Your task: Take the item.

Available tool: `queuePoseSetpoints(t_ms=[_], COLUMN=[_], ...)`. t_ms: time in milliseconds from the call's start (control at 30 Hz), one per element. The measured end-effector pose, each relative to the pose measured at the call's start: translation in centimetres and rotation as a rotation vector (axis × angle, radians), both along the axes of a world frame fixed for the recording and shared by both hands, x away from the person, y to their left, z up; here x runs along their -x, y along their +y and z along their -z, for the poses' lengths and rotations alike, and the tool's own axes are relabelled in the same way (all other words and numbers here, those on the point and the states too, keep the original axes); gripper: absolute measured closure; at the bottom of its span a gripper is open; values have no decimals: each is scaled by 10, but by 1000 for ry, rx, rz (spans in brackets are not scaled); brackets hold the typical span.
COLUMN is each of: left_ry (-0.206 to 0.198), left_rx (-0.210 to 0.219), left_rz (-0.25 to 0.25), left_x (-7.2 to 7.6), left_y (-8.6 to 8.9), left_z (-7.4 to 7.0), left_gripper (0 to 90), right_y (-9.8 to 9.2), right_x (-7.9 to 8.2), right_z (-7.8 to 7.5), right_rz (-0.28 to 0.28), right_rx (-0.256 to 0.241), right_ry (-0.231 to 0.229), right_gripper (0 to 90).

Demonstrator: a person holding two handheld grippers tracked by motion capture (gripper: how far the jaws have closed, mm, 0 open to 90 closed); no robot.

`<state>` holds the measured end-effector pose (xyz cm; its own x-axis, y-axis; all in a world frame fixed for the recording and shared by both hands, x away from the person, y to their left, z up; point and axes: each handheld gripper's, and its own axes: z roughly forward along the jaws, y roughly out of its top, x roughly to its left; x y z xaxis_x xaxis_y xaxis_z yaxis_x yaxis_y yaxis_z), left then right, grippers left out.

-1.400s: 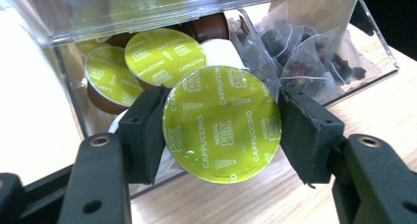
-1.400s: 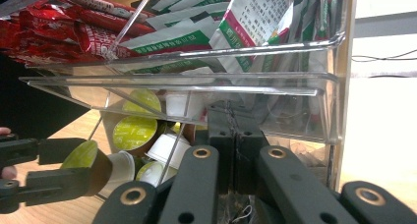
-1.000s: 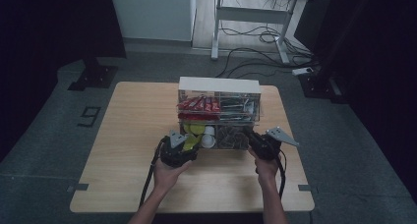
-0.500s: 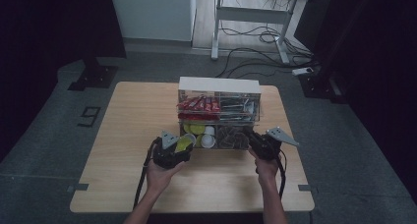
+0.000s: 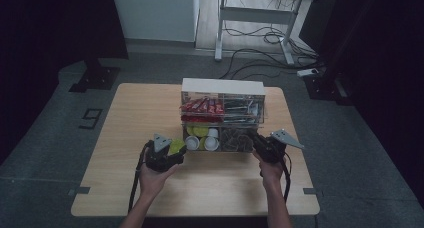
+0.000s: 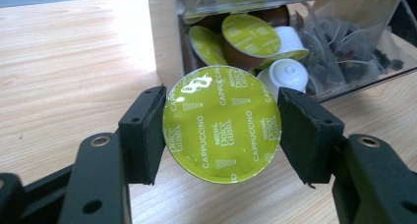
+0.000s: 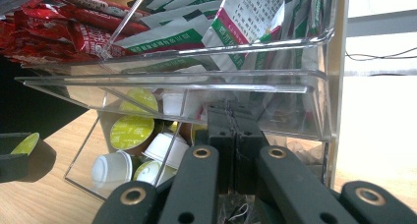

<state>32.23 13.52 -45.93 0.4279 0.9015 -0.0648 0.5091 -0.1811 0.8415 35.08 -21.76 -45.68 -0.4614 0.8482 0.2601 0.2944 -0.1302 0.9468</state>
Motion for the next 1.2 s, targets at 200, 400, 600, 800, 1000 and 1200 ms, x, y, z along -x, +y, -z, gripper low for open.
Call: queuePoseSetpoints(t_ms=[200, 400, 600, 800, 1000, 1200], left_ry=[12, 20, 46, 74, 92, 107], left_rx=[-6, -8, -14, -21, -34, -50], left_rz=[-21, -46, -75, -96, -111, -127], left_x=[-1, -2, -6, -9, -12, -15], left_y=[10, 21, 32, 39, 44, 49], left_z=[4, 9, 20, 30, 36, 42], left_gripper=[385, 385, 385, 384, 385, 384], right_y=[0, 0, 0, 0, 0, 0], right_x=[0, -1, -1, -1, -1, -1], right_z=[1, 1, 2, 2, 2, 2], right_rz=[1, 2, 3, 6, 6, 7], right_rx=[2, 2, 2, 4, 4, 5], right_ry=[2, 4, 4, 7, 8, 8], right_gripper=[886, 886, 886, 886, 885, 882])
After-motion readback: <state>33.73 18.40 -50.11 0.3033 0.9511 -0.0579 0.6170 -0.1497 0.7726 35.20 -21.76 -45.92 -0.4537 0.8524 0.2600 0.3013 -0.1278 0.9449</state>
